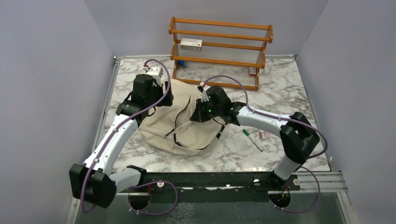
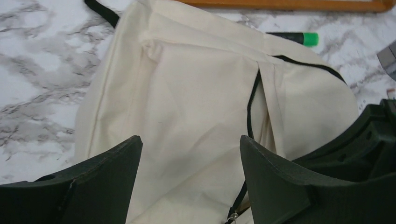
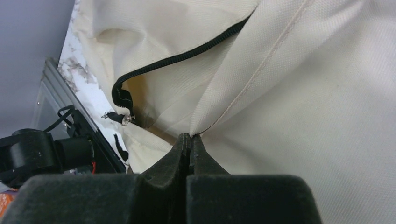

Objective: Pack the student bag
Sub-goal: Adjust the student bag at the center of the board.

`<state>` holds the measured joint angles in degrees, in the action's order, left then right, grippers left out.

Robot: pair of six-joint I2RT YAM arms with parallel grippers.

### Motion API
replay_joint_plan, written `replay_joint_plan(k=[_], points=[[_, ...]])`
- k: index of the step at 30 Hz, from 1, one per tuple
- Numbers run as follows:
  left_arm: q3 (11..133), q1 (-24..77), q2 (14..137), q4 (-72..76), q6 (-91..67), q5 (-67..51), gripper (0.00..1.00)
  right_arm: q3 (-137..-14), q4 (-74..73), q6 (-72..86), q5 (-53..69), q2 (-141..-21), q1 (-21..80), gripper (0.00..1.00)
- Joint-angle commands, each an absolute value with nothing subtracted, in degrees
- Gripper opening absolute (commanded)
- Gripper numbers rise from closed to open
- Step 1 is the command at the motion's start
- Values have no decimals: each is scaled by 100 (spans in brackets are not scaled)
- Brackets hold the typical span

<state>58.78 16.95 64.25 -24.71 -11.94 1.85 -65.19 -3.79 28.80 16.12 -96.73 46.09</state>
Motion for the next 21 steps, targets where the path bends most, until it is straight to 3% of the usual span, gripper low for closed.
replay_joint_plan(k=[1,9,12,16,21], points=[[5789,1741,6634,-2364,-520,-1248,80,-6171,-128,3154,1339,-9486,4542,0],[5873,2900,6844,-2612,-30,-465,84,-5698,388,3551,1658,-9414,4302,0],[5892,3331,7019,-2744,-26,17,80,-5609,468,3593,1749,-9401,4264,1],[5888,3551,7251,-2897,94,573,68,-5514,559,3660,1800,-9356,4230,1],[5880,3609,7512,-2947,189,879,66,-5436,602,3673,1849,-9321,4180,1]])
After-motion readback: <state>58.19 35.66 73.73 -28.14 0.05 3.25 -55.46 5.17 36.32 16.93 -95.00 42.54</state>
